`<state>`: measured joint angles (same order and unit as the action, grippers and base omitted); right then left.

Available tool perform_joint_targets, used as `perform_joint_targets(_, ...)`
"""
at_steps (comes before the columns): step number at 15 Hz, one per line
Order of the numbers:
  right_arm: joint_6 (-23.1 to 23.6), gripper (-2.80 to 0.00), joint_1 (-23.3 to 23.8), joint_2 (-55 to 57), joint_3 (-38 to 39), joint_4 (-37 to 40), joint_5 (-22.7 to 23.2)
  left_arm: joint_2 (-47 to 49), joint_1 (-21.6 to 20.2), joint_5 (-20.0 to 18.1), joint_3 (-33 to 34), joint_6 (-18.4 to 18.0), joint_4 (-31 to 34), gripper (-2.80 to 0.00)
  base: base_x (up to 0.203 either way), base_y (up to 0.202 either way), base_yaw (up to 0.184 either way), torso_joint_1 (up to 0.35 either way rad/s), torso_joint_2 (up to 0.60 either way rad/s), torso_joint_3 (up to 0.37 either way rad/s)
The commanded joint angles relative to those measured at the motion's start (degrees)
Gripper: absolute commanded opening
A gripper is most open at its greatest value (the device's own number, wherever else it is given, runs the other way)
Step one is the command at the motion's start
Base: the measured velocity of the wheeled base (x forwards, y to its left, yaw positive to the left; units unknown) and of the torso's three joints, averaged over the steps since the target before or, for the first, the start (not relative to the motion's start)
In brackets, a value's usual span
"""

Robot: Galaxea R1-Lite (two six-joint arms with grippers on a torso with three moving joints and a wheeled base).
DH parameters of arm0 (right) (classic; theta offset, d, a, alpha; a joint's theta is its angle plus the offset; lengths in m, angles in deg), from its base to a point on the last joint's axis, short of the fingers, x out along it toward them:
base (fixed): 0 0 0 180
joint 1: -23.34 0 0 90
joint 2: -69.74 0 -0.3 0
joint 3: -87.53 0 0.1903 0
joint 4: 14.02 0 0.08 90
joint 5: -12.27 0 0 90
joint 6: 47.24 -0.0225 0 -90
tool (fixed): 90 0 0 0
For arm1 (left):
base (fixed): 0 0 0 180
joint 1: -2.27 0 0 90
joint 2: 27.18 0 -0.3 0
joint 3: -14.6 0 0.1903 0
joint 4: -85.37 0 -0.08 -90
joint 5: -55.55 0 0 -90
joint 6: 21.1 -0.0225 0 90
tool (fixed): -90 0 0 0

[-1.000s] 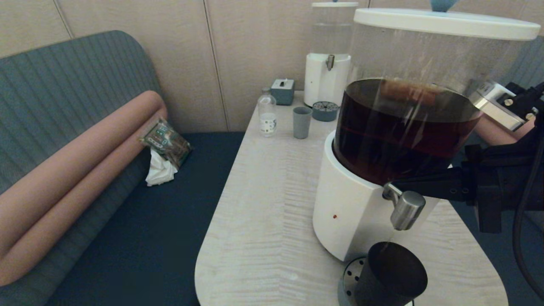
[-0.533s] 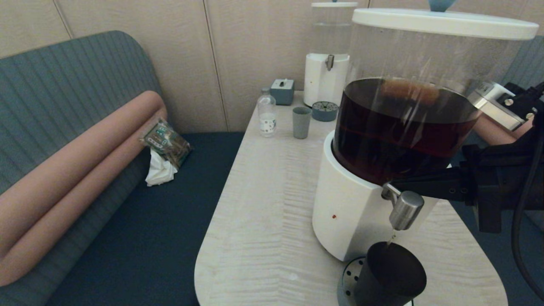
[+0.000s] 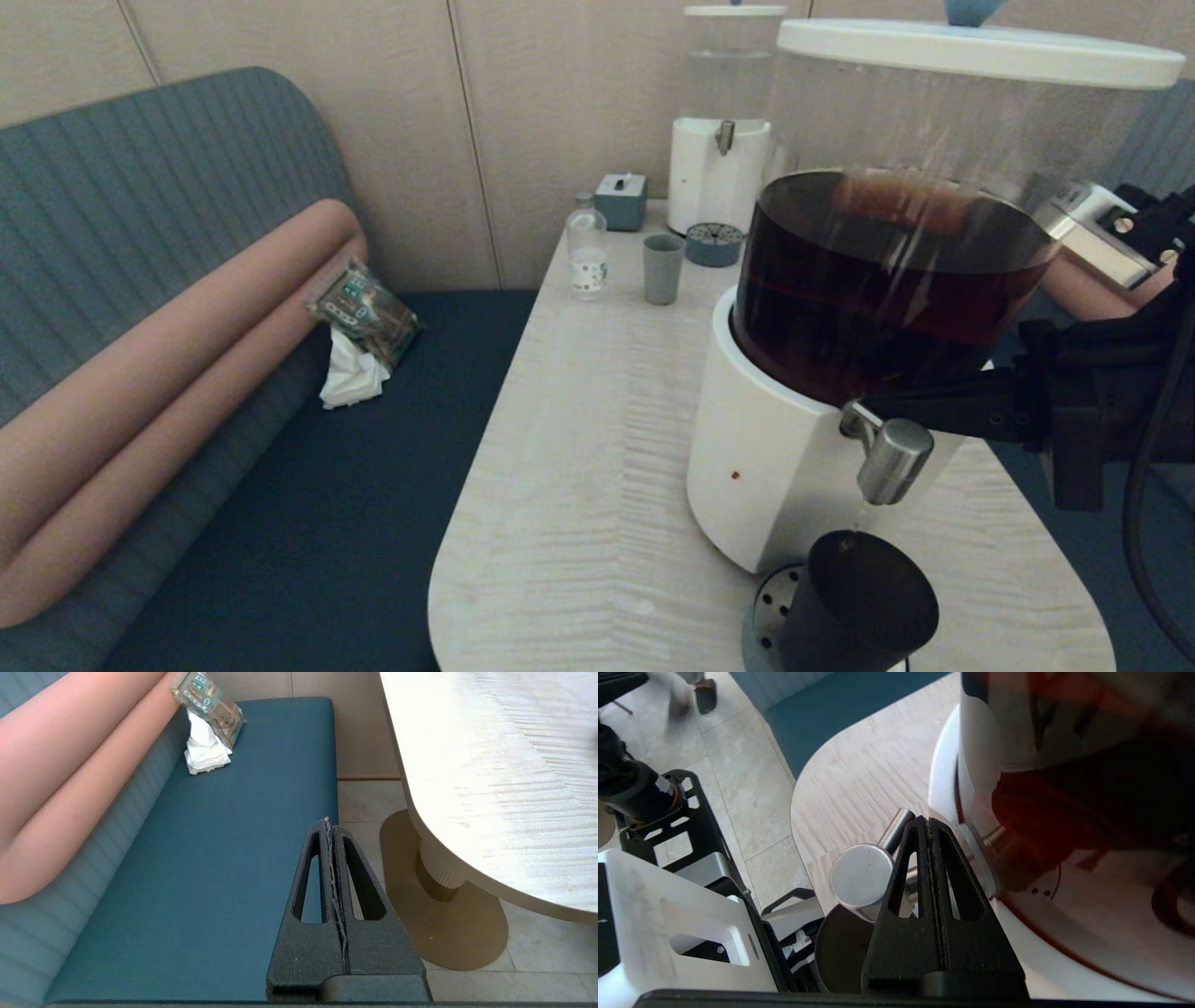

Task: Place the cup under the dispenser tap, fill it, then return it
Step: Turn on the faucet

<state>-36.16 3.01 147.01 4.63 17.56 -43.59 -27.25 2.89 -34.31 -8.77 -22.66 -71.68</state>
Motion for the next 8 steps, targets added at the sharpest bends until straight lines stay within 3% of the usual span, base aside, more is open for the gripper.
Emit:
perform_joint_targets(1, 0.17, -2.8, 1.15, -0.59, 0.56, -0.12, -0.22, -0.01, -0.01, 0.04, 0.0, -0.02, -0.02, -2.8, 0.0, 0.0, 0.0, 0.0, 0.0, 0.0)
perform_joint_targets(8, -0.01, -2.8, 4.46, -3.52, 2.11, -0.2, -0.22, -0.01, -0.01, 0.04, 0.0, -0.02, -0.02, -2.8, 0.0, 0.0, 0.0, 0.0, 0.0, 0.0)
